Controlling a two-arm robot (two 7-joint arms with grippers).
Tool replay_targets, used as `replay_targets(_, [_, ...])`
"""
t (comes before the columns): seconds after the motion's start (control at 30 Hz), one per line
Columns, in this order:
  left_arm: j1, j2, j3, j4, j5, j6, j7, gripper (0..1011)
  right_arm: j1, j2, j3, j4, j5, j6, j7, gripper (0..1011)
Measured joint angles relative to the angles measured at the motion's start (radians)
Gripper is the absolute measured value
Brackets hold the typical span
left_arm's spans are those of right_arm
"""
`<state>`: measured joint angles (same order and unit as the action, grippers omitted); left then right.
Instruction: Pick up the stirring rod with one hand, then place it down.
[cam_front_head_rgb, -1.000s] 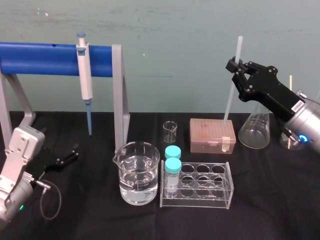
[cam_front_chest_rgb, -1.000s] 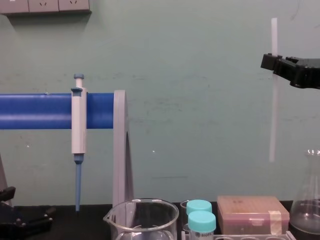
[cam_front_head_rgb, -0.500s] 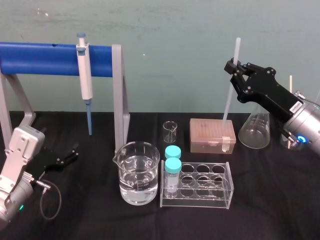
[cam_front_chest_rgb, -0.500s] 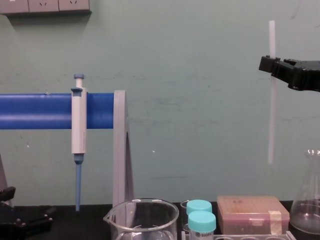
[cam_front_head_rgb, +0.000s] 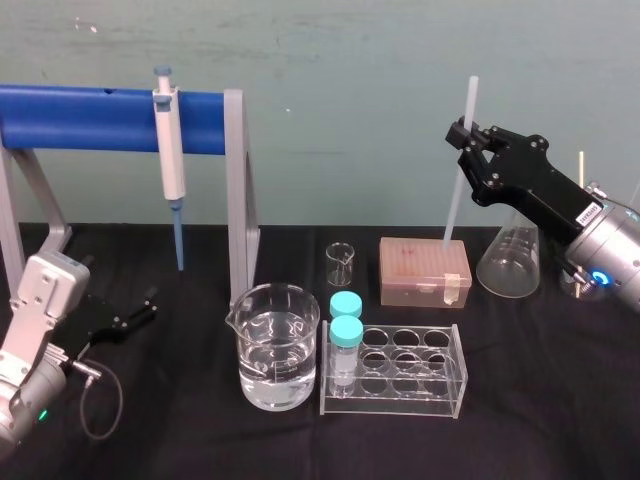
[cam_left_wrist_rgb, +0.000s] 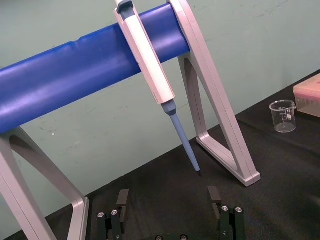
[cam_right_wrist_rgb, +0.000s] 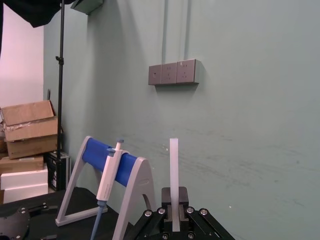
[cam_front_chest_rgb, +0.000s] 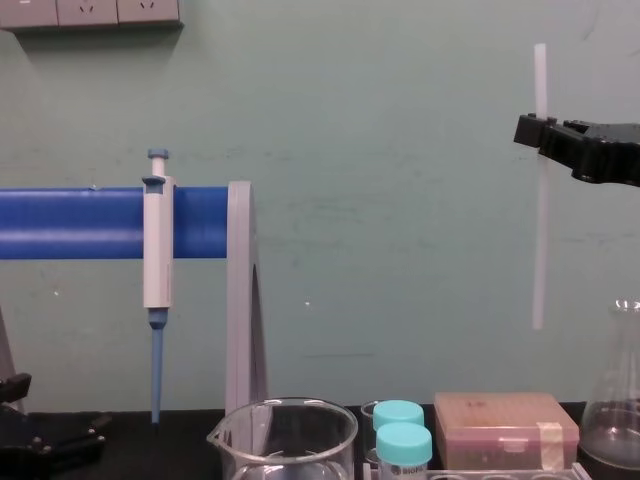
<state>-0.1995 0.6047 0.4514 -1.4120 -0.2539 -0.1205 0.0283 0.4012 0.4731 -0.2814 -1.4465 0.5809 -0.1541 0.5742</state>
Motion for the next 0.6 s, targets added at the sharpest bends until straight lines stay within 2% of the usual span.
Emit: replay_targets(0.6, [0.000, 0.000, 0.000, 0.000, 0.000, 0.000, 0.000, 1000, 0.008, -0.001, -0.003, 0.013, 0.002, -0.001, 0.009, 71])
